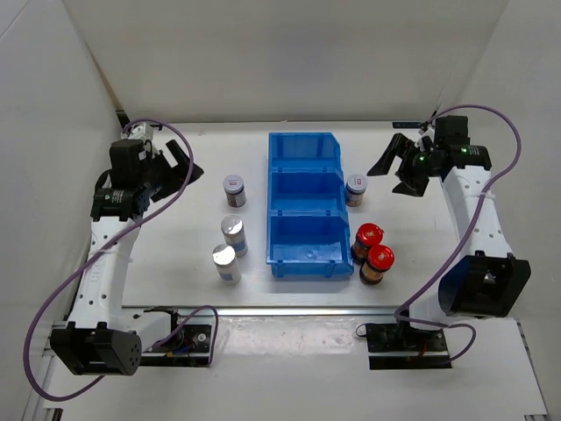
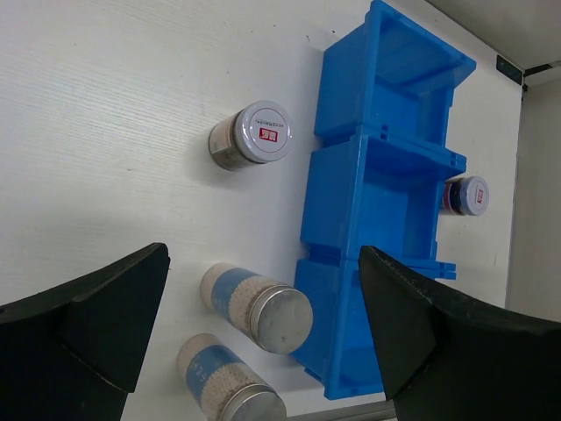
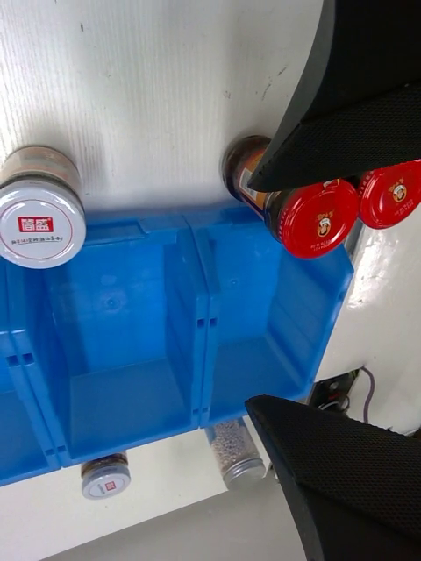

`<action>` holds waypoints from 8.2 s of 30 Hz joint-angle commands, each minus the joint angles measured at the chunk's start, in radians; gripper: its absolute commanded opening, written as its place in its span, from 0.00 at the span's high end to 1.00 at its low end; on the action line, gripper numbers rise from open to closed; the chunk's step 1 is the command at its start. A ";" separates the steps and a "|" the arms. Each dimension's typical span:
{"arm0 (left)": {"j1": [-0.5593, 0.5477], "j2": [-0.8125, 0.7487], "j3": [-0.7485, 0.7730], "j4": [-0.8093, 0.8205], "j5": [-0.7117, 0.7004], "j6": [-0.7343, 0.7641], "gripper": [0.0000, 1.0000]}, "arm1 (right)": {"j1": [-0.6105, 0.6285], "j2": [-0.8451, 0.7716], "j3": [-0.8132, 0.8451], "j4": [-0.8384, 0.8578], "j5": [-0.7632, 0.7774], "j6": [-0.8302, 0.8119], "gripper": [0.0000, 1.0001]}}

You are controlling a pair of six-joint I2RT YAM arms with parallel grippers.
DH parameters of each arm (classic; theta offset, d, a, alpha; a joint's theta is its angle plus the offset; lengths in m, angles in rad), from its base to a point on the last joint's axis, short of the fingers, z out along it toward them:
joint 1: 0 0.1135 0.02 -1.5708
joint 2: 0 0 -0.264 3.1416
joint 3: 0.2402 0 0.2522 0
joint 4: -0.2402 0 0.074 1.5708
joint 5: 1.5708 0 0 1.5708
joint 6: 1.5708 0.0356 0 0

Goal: Organize the condiment bottles

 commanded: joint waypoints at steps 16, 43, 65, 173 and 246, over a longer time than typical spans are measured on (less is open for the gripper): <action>0.001 0.008 -0.065 0.002 0.014 -0.047 0.00 | 0.222 0.284 0.296 -0.203 0.243 -0.182 0.06; 0.001 0.131 0.011 0.011 -0.005 -0.029 0.00 | 0.244 0.715 0.559 -0.219 0.528 -0.099 0.02; 0.001 0.132 -0.008 0.011 0.005 -0.011 0.00 | 0.224 0.649 0.834 -0.239 0.602 -0.060 0.94; -0.252 0.743 0.276 0.187 -0.095 0.327 0.45 | 0.254 0.131 0.316 -0.231 0.226 -0.053 0.00; -0.502 1.198 0.960 0.183 -0.083 0.226 0.22 | 0.147 0.051 0.177 -0.325 0.252 -0.081 0.00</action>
